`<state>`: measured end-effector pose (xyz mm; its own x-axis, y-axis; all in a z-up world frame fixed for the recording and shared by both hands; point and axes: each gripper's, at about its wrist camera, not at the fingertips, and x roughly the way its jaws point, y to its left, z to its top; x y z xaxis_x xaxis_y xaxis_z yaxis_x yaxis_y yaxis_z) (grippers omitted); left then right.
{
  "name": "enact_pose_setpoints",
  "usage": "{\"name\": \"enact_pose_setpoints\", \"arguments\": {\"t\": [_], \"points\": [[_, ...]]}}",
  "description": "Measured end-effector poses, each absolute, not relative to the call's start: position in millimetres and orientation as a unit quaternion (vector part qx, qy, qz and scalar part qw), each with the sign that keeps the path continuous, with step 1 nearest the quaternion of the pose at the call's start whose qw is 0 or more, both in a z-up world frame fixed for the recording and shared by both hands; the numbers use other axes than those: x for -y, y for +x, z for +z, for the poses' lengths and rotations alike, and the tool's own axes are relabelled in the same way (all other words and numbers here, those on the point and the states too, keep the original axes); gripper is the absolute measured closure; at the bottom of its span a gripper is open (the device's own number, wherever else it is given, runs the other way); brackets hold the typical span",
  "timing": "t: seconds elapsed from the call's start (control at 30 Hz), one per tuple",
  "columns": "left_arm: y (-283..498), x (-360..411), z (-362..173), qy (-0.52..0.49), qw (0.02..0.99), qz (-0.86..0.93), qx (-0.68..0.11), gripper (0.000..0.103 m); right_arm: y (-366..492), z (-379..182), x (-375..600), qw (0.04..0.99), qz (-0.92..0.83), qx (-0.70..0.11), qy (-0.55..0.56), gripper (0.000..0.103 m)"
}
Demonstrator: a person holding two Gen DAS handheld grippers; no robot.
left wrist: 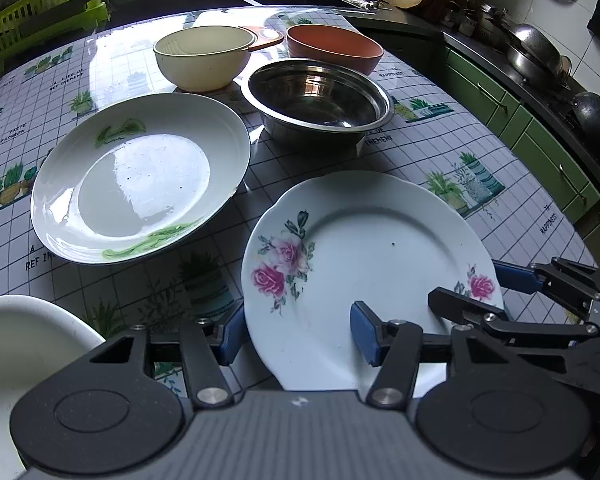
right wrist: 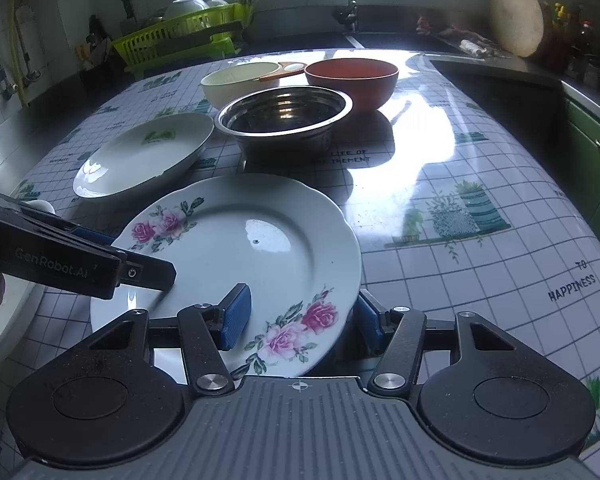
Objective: Organize plates and bowls
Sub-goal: 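Close the left gripper on the rose-patterned plate's rim and lift it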
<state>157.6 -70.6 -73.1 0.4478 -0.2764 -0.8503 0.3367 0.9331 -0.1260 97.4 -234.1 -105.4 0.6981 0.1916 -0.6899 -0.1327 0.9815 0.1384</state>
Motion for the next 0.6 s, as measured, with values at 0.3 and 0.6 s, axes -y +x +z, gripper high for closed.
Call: {"name": "enact_pose_setpoints", "arguments": {"t": [0.3,0.6], "points": [[152.2,66.8,-72.0,0.006,0.855,-0.165,-0.491,0.051,94.4,-103.4,230.6,0.921,0.082,-0.379,0.031,0.044],[136.8,61.3,-68.2,-0.018,0.859,-0.157,-0.486,0.055,89.9,-94.4,229.8,0.926,0.084,-0.367,0.013,0.045]]}}
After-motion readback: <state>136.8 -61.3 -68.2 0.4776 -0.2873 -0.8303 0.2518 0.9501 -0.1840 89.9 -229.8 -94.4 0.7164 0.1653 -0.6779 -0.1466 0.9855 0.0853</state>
